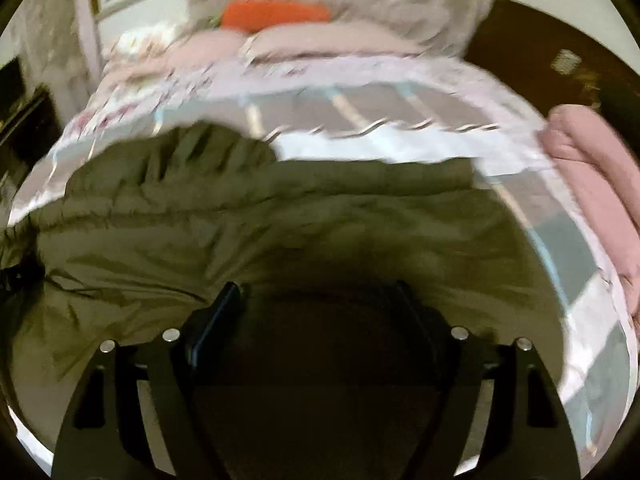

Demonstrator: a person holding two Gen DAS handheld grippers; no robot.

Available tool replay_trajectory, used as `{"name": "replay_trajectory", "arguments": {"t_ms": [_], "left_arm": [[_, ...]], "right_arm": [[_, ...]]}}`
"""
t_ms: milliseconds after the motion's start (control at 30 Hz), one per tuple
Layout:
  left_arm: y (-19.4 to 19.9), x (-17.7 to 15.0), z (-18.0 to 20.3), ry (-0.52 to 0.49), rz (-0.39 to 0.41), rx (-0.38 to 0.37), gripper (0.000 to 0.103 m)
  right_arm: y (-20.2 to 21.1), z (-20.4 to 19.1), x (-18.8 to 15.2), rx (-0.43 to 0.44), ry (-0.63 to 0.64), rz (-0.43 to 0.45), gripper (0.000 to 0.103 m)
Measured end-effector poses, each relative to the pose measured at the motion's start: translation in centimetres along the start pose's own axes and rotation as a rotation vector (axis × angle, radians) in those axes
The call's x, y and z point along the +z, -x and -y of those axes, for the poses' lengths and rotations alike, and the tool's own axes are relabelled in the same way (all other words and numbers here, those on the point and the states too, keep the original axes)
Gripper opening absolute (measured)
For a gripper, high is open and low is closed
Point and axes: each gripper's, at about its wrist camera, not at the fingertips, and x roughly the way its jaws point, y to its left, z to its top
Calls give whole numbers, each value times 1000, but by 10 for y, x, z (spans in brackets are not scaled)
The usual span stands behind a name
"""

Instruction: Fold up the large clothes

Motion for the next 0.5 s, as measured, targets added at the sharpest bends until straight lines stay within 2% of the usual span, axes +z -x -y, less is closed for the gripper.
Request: {"name": "replay_trajectory", "arguments": {"t_ms": [67,133,167,233,267,333,400,500], "left_arm": [[7,-1,-11,0,8,2,77],[14,-5,-23,-25,28,50,77],[14,-7,-29,-31,22,76,77],[-1,-14,-48,-21,-63,120,79],[-8,-17,-55,-26,-93,134,79],[-10,-16,-75,-37,-112,172,79],[6,-9,-95,0,-95,198,77],[48,-1,-115,52,-74,158,76]], "right_arm": [[11,26,-5,-30,-72,21,79],[19,49,-11,-64,-127,34,79],[15,63,-16,-77,-152,1,79],[-4,83,-25,-73,-158,-103,79],[-8,93,-30,-61,-166,-115,79],[5,107,-31,-93,-177,-73,78],[39,117,-28,-139,-198,-3,78],[87,124,-30,-9,-268,53,79]]}}
